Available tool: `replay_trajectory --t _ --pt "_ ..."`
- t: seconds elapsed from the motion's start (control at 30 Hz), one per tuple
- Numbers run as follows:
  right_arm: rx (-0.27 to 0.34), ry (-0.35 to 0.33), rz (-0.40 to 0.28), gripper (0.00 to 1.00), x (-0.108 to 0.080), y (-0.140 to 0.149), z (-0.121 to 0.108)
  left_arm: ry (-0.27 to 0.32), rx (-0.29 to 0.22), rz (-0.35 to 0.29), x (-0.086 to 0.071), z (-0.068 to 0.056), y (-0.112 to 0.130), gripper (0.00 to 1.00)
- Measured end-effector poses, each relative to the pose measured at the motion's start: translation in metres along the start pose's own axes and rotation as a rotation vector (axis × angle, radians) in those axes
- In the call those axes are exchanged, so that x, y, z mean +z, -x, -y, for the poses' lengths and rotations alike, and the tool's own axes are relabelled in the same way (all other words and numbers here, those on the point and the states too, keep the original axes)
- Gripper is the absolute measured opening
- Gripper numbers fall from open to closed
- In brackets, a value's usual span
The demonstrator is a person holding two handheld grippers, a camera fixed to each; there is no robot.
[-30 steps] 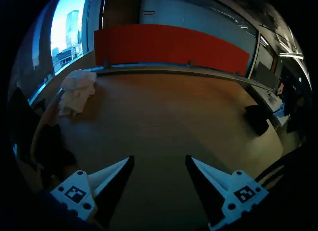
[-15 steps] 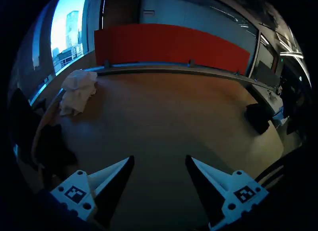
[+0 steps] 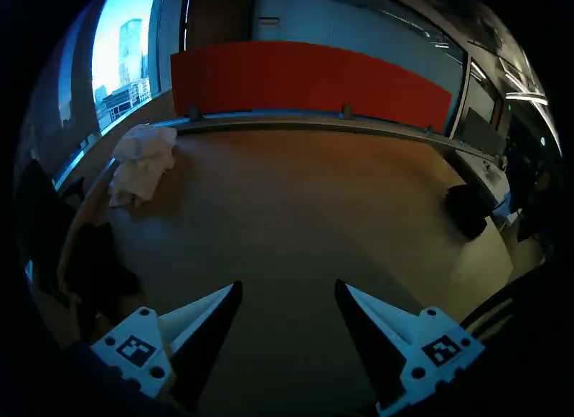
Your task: Fold towel
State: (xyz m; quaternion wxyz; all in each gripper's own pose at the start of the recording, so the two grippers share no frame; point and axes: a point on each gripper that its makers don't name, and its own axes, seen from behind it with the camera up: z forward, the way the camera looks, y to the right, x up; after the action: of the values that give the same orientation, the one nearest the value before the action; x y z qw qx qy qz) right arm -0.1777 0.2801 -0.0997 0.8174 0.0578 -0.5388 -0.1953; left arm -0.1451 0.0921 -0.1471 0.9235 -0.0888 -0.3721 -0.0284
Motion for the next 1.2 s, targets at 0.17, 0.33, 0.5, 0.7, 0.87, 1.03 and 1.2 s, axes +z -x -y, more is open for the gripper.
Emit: replay_trajectory --t 0.17,0.33,0.5,0.7,0.87,1.03,1.2 --pt "0.002 0.002 -0.004 0.05 0.000 -0.001 -0.001 -0.002 -0.003 0.001 0.000 0.001 0.001 0.96" --pt "0.006 0.011 -0.016 0.08 -0.001 -0.004 0.000 -0.001 -0.004 0.001 -0.001 0.002 0.001 0.95" --pt "0.020 0.019 -0.030 0.16 -0.003 -0.005 0.003 -0.002 -0.003 -0.001 -0.001 0.003 0.002 0.96" --pt "0.031 0.030 -0.055 0.54 -0.007 -0.007 0.007 0.000 -0.008 -0.005 -0.001 0.005 0.002 0.95" --pt "0.037 0.066 -0.071 0.83 -0.011 -0.010 0.005 0.001 -0.007 -0.011 -0.002 0.007 0.000 0.95" --pt "0.061 0.078 -0.103 0.87 -0.017 -0.019 0.009 0.003 -0.009 -0.019 -0.002 0.009 -0.002 0.95" --pt "0.092 0.077 -0.144 0.87 -0.024 -0.031 0.016 0.006 -0.018 -0.028 -0.002 0.011 -0.004 0.96"
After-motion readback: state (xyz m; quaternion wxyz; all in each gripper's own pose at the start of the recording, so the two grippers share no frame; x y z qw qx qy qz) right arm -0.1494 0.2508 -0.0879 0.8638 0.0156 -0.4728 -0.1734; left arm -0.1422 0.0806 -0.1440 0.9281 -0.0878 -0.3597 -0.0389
